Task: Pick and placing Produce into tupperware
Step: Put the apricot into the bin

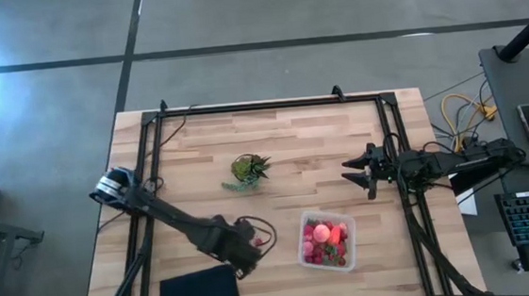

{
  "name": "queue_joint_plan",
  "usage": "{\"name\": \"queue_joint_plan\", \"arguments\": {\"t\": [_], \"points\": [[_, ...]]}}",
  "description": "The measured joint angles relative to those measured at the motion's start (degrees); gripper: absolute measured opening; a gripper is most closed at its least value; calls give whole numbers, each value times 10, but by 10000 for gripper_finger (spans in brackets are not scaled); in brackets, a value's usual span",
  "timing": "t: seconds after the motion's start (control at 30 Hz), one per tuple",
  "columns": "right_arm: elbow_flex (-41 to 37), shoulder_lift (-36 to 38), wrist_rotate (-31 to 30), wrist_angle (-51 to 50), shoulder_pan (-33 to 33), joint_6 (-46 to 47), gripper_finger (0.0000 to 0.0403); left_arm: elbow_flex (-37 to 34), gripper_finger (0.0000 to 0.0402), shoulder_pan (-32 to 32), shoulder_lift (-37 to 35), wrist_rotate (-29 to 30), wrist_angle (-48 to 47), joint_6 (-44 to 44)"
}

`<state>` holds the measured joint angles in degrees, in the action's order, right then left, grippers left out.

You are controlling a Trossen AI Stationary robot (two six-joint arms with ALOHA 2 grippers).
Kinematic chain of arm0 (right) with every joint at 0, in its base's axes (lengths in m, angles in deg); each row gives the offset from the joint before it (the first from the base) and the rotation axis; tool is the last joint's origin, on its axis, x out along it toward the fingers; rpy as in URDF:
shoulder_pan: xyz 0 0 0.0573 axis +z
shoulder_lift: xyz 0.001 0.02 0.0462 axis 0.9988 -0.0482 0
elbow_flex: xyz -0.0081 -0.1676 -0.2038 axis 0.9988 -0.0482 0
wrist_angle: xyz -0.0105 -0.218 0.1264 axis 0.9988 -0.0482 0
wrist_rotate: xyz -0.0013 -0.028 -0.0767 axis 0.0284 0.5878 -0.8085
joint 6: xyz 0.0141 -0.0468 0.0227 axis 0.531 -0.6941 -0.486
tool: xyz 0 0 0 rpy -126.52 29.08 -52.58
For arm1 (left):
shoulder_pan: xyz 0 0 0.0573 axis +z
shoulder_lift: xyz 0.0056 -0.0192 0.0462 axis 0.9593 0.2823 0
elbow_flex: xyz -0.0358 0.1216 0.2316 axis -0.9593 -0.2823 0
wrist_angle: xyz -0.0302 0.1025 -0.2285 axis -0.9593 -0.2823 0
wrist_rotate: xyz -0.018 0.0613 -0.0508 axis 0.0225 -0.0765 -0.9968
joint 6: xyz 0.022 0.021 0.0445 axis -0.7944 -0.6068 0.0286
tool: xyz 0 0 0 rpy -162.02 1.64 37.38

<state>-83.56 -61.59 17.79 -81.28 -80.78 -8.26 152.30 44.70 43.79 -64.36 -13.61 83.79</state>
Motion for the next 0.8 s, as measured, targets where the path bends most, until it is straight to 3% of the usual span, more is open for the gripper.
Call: {"name": "queue_joint_plan", "arguments": {"t": [0.23, 0.33, 0.8], "points": [[0, 0, 0, 0, 0, 0, 198, -193, 257, -29, -105, 27, 218, 10], [0, 0, 0, -1, 0, 0, 199, -246, 257, -38, -133, 52, 266, 11], [0, 0, 0, 0, 0, 0, 198, -305, 257, -42, -137, 75, 305, -109]]}}
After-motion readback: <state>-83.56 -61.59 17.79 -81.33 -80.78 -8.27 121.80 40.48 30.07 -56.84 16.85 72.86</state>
